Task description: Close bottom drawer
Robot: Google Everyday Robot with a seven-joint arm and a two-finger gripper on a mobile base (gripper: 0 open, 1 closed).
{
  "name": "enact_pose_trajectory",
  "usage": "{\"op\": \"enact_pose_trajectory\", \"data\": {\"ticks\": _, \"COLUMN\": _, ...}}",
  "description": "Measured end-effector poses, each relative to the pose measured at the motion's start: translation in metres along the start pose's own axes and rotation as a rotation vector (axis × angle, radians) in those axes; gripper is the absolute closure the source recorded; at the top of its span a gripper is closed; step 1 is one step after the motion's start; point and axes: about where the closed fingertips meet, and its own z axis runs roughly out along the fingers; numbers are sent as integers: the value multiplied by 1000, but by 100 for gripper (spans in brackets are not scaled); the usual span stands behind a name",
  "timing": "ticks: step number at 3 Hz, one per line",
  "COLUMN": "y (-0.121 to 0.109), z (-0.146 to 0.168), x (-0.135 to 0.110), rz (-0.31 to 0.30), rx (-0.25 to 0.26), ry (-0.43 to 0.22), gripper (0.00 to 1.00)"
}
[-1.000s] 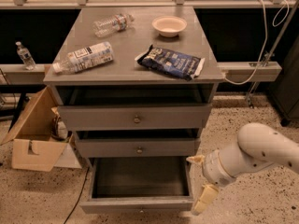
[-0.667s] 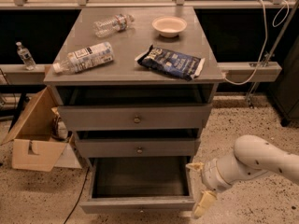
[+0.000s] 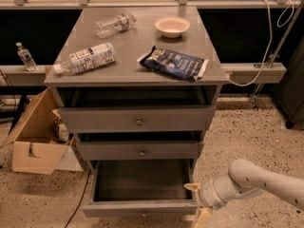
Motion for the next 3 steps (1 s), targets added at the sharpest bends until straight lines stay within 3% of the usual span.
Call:
{"op": "enact_pose_trajectory", "data": {"ticks": 1, "y": 0, "z": 0, "x": 0, "rz": 0, "rx": 0, "ry": 0, "gripper": 0}}
{"op": "enact_pose_trajectory", "data": {"ticks": 2, "y": -6, "z": 27, "x": 28, "rz": 2, "rx": -7, "ry": 24, "gripper": 16}}
{"op": "enact_pose_trajectory", "data": {"ticks": 3, "y": -15, "z": 74, "x": 78, "rz": -17, "rx": -21, "ry": 60, "gripper": 46}}
